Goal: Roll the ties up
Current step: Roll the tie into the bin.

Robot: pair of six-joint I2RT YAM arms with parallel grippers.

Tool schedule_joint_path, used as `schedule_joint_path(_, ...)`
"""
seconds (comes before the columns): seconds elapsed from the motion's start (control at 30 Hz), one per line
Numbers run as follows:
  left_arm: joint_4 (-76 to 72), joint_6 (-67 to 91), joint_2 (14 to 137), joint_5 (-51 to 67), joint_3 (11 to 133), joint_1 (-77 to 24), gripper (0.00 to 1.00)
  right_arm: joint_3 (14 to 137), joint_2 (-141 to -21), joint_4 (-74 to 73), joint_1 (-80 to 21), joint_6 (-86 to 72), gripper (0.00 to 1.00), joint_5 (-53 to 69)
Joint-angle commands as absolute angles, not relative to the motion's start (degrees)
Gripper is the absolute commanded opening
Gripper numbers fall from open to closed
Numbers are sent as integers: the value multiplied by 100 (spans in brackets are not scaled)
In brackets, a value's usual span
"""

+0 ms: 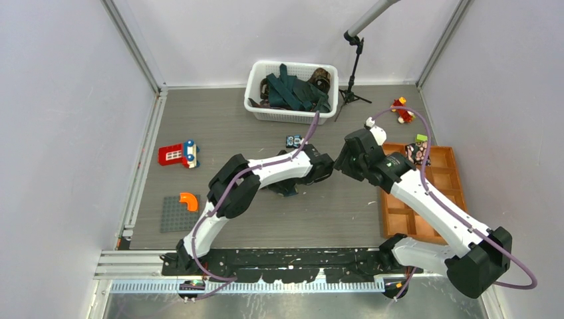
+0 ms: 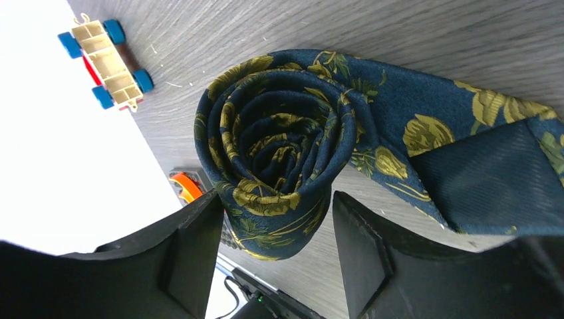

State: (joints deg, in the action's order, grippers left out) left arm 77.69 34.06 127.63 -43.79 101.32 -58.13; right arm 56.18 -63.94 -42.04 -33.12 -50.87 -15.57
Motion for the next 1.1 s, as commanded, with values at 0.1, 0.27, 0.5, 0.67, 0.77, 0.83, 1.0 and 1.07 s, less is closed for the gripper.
schedule_joint_path(0.1,7770,3418,12717,-3717,10836,-5976,63,6052,-6101,-3966,-3387,-5170,52,-1428)
schedule_joint_path(0.27,7638,3359,12683,-3238,10966,-5997,63,6191,-5863,-4091,-3386,-5175,53,-1615)
schedule_joint_path(0.5,7360,3367,12672,-2702,11082,-6001,62,6249,-5623,-4161,-3384,-5169,53,-1713)
schedule_joint_path(0.67,7008,3375,12480,-2319,11003,-5996,62,6232,-5535,-4184,-3388,-5160,53,-1714)
schedule_joint_path(0.77,6873,3394,12307,-2169,10943,-5998,62,6247,-5493,-4182,-3388,-5114,52,-1714)
schedule_joint_path(0.83,6771,3419,12138,-2153,10869,-5999,62,6257,-5461,-4184,-3385,-5092,52,-1711)
schedule_joint_path(1.0,6571,3448,11596,-2083,10591,-5880,62,6329,-5478,-4179,-3385,-5010,52,-1784)
schedule_joint_path(1.07,6461,3469,11171,-2003,10392,-5778,62,6389,-5525,-4177,-3388,-4959,52,-1835)
